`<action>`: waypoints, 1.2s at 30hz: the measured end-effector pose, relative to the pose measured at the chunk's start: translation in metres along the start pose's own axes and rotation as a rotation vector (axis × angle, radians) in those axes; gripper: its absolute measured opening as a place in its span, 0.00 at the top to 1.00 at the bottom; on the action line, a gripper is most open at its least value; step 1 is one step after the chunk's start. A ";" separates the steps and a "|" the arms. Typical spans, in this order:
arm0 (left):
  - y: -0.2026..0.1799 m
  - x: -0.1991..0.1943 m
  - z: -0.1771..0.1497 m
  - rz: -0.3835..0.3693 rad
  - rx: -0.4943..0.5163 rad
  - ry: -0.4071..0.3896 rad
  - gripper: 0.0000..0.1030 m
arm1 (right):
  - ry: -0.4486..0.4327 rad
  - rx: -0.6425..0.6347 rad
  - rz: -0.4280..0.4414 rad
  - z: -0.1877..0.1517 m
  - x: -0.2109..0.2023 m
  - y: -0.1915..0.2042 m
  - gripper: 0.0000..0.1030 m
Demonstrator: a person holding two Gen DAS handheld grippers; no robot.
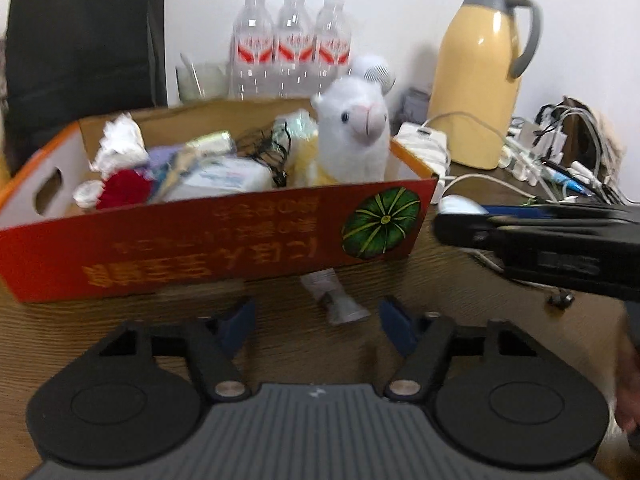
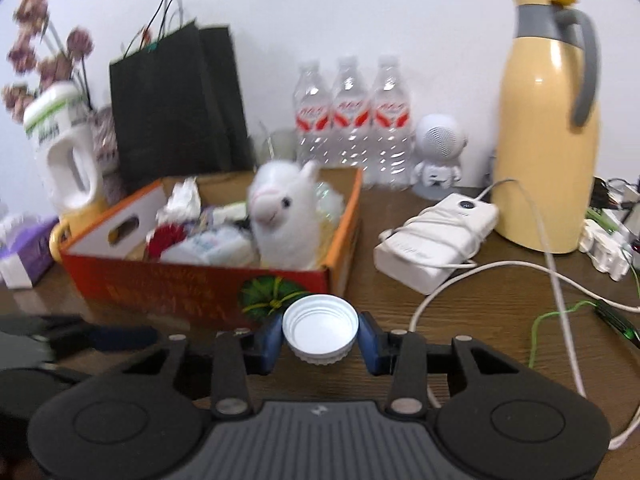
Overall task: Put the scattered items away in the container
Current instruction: 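Grasp the white bottle cap with the right tool while the left grasps a small clear packet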
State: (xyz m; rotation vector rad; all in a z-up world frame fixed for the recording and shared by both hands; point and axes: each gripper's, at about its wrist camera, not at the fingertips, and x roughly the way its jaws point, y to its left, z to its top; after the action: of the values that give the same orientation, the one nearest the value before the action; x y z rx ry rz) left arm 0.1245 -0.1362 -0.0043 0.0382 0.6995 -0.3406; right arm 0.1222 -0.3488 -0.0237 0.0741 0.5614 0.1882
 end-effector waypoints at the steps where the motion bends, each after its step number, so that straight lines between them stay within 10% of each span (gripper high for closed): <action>1: -0.002 0.006 0.002 0.002 -0.011 0.013 0.43 | -0.007 0.007 0.000 0.000 -0.002 -0.002 0.62; 6: -0.012 0.017 0.004 0.051 0.024 -0.004 0.55 | 0.001 0.034 0.018 -0.004 -0.002 -0.011 0.62; 9: -0.013 0.014 0.003 0.055 0.044 -0.011 0.82 | 0.003 0.014 0.015 -0.007 -0.003 -0.006 0.62; 24: 0.026 -0.108 -0.021 0.188 0.005 -0.302 0.84 | -0.043 -0.116 0.097 -0.015 -0.022 0.046 0.62; 36: 0.039 -0.210 -0.088 0.230 -0.033 -0.500 0.84 | -0.160 -0.132 0.114 -0.046 -0.118 0.126 0.62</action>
State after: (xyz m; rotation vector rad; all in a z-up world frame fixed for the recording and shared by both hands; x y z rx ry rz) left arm -0.0673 -0.0247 0.0588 0.0009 0.2009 -0.1078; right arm -0.0200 -0.2477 0.0147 -0.0076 0.3845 0.3268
